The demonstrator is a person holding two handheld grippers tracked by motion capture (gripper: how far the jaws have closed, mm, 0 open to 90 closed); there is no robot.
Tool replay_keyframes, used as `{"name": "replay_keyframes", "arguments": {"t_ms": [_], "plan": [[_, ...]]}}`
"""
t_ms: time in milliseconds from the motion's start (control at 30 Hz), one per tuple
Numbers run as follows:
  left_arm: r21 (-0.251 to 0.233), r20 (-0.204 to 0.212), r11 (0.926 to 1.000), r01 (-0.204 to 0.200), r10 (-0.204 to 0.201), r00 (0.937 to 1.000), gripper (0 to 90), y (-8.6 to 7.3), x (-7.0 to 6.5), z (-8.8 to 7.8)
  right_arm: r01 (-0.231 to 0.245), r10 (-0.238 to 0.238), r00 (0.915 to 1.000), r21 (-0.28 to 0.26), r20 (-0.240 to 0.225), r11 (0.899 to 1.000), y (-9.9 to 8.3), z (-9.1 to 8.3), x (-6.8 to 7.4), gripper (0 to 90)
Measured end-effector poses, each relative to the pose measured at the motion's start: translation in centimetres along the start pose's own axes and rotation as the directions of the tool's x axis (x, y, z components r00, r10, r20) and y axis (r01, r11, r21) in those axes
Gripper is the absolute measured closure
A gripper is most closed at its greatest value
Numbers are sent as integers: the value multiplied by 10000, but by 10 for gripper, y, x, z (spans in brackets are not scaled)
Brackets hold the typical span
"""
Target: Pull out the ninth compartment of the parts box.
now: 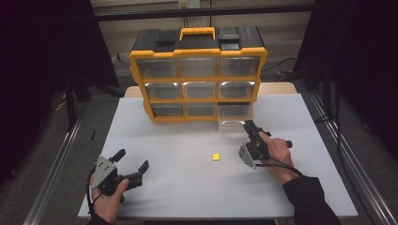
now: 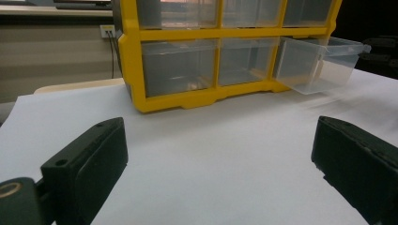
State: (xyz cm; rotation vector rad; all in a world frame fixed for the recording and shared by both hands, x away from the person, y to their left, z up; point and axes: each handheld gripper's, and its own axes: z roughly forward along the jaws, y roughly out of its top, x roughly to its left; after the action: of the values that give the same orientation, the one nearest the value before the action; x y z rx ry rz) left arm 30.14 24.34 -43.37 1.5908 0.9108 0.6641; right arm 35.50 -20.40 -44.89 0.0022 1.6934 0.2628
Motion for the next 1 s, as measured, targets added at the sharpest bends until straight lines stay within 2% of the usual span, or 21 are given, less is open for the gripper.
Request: {"name": "replay_keyframes", "arguments": {"t_ms": [200, 233, 333, 533, 733, 767, 833, 867, 900, 967, 1000], "plan": [[-1, 9, 10000, 9, -9, 10000, 39, 0, 0, 0, 76, -76, 10000, -70, 33, 9999, 0, -1, 0, 772], [4, 12, 10000, 4, -4, 10000, 39, 0, 0, 0, -209, 209, 9998, 55, 41, 9998, 0, -3, 2, 772], [-18, 8, 10000, 17, -17, 10000, 40, 0, 0, 0, -57, 57, 10000, 8, 38, 10000, 0, -4, 1, 772], [-15, 16, 10000, 16, -16, 10000, 40, 0, 0, 1, -78, 78, 10000, -35, 18, 10000, 1, -3, 2, 768], [16, 24, 10000, -55, 55, 10000, 40, 0, 0, 0, -275, 275, 9996, 1, -15, 9996, 1, -3, 2, 761], [1, 37, 10000, -57, 57, 10000, 40, 0, 0, 0, -121, 121, 9999, -94, -61, 9999, 1, -3, 0, 757], [2, 9, 10000, -21, 21, 10000, 40, 0, 0, 0, -333, 332, 9994, -88, -62, 9994, 0, -3, 0, 753], [3, 3, 10000, -16, 16, 10000, 40, 0, 0, 0, -276, 275, 9996, -104, -98, 9996, 0, -3, -1, 751], [13, -13, 10000, -37, 37, 10000, 40, 0, 0, 1, -542, 541, 9984, -65, -137, 9985, 0, -3, 0, 747], [14, -25, 10000, -35, 35, 10000, 40, 0, 0, 1, -527, 525, 9985, -157, -173, 9985, -1, -2, -1, 742], [14, -25, 10000, -35, 35, 10000, 40, 0, 0, 1, -807, 804, 9966, -156, -165, 9966, -1, -2, 0, 737]]}}
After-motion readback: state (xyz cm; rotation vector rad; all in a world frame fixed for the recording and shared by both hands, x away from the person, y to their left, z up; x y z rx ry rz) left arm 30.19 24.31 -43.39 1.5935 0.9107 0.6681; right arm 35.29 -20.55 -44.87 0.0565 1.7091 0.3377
